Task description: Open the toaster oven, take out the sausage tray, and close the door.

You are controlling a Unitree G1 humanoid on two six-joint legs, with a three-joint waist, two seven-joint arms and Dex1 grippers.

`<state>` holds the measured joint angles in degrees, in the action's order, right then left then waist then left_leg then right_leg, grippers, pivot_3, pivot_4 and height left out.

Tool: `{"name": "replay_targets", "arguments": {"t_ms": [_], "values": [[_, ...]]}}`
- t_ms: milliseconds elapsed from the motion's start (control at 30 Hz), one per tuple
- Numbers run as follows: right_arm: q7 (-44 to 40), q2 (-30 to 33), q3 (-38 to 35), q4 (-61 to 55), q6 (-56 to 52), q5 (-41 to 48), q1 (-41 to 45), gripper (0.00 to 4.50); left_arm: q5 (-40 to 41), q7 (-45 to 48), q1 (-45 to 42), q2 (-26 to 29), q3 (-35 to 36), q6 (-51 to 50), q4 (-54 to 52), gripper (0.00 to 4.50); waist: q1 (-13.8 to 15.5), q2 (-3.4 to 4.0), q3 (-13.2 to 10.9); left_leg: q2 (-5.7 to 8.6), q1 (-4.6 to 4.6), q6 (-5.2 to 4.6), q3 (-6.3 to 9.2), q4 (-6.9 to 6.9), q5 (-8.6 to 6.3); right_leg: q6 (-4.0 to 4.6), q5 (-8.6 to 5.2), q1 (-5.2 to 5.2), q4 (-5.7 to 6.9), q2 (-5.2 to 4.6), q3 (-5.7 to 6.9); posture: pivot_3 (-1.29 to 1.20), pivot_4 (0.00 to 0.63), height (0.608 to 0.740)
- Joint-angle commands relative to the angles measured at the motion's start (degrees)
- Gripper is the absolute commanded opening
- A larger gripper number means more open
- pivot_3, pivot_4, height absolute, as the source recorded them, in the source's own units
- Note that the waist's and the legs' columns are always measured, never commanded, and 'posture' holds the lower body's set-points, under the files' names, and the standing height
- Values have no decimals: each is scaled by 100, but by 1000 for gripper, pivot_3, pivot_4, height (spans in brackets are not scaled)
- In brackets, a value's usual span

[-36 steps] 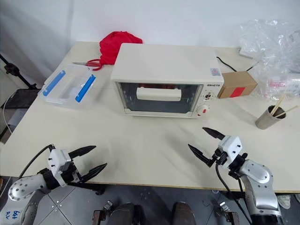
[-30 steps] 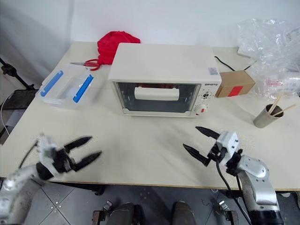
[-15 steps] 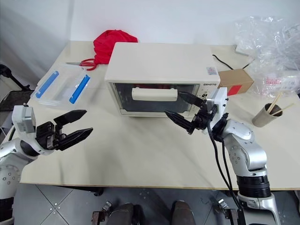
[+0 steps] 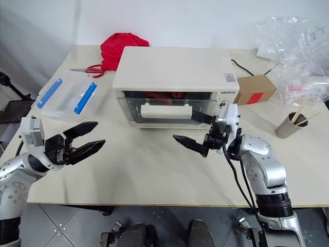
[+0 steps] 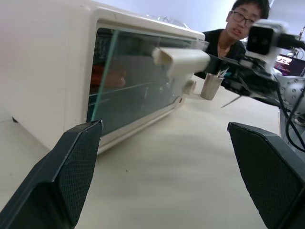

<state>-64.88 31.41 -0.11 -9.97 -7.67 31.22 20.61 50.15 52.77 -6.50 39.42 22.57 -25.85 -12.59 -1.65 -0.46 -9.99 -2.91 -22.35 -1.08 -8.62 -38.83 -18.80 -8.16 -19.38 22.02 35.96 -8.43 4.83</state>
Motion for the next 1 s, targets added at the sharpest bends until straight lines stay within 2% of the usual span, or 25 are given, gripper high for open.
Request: {"name": "replay_targets", "arguments": {"t_ms": [33, 133, 400, 500, 600, 700, 1000], "values": [[-556, 70, 123, -240, 875, -276, -118, 4500, 58, -41, -257, 29, 91, -69, 101, 4473, -3, -5, -3, 0, -1, 0, -5, 6, 0, 0, 0, 4, -1, 0, 1, 0, 150, 740], [-519, 5, 86, -45, 1173, -416, -131, 4500, -257, -197, -790, -94, -196, 23, 461, 3941, 9, -6, -4, -2, -3, 3, -14, 1, 2, 0, 0, 14, 3, 1, 6, 0, 150, 740], [-423, -97, 86, 325, 1711, -652, -16, 4500, -913, -405, -1915, -780, -926, 332, 1050, 1587, 21, -13, -8, -2, -5, 2, -8, -19, 2, -3, 1, 5, 8, 2, 16, 0, 150, 740], [-427, -51, 118, 362, 1813, -718, -30, 4500, -801, -545, -2244, -1080, -887, 274, 1240, 700, 58, -15, -9, -2, -6, 2, -5, -19, 2, -3, 1, 4, 10, 2, 20, 0, 150, 740], [-403, -40, 119, 353, 1840, -747, -53, 4500, -592, -285, -2302, -1144, -835, 147, 1230, 35, 144, -19, -11, -1, -7, 2, 13, -21, 2, -3, 1, -3, 9, 2, 33, 0, 150, 740], [-328, -35, 97, 314, 1814, -752, -86, 4500, -322, 126, -2136, -998, -756, -106, 1030, 23, 144, -21, -12, -1, -9, 1, 12, -17, 1, -3, 1, -1, 6, 2, 37, 0, 150, 740], [-208, -32, 103, 293, 1825, -755, -127, 4500, -486, 415, -1608, -429, -374, -203, 1137, 20, 11, -21, -12, -9, -7, 1, 11, -16, 1, -3, 1, -2, 5, 1, 59, 0, 150, 740]]}}
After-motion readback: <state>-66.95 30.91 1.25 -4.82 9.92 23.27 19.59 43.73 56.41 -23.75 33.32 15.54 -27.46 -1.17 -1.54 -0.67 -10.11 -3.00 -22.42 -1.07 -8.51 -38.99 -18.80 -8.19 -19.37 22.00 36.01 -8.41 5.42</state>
